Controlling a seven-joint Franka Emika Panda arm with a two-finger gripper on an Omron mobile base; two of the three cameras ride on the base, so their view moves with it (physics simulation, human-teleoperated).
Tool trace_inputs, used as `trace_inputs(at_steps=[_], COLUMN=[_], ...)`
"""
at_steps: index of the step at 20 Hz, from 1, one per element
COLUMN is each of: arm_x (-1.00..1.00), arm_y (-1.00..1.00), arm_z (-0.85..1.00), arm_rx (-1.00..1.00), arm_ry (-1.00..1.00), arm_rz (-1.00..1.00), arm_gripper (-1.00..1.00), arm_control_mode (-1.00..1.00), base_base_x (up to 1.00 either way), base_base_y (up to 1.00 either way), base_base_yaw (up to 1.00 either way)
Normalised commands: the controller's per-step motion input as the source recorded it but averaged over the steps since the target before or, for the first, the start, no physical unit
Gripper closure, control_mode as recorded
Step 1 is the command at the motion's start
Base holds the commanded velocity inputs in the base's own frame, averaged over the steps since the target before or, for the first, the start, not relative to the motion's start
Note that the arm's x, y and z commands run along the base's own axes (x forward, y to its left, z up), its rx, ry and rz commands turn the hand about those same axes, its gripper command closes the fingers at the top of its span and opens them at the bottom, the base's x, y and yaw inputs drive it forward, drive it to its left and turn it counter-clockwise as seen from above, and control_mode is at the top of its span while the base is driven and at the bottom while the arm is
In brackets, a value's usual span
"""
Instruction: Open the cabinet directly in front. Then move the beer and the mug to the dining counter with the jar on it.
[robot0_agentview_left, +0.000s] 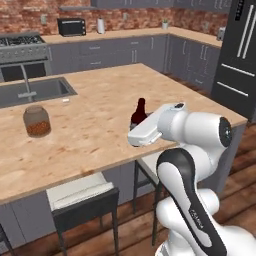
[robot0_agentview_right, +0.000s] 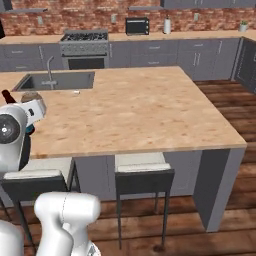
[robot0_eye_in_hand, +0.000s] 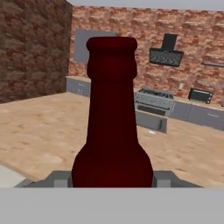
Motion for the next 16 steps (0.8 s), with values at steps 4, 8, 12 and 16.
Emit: trace_inputs(at_steps=[4,8,12,16], arm_x=[0.0,0.47,1.0,1.0], arm_y=[0.0,0.0,0.46,1.0], arm_z=[0.0,-0.03,-0.18,-0.66], arm_rx=[0.0,0.06,0.2,0.07], arm_ry=[0.0,0.05,0.17,0.16], arm_rz=[0.0,0.01,0.05,0.07], arm_gripper=[1.0,1.0,1.0,1.0], arm_control_mode=[1.0,-1.0,-1.0,-1.0], base_base_x=[0.89,0.49,0.0,0.0], base_base_y=[-0.6,-0.06,0.0,0.0], base_base_yaw=[0.13,0.01,0.0,0.0])
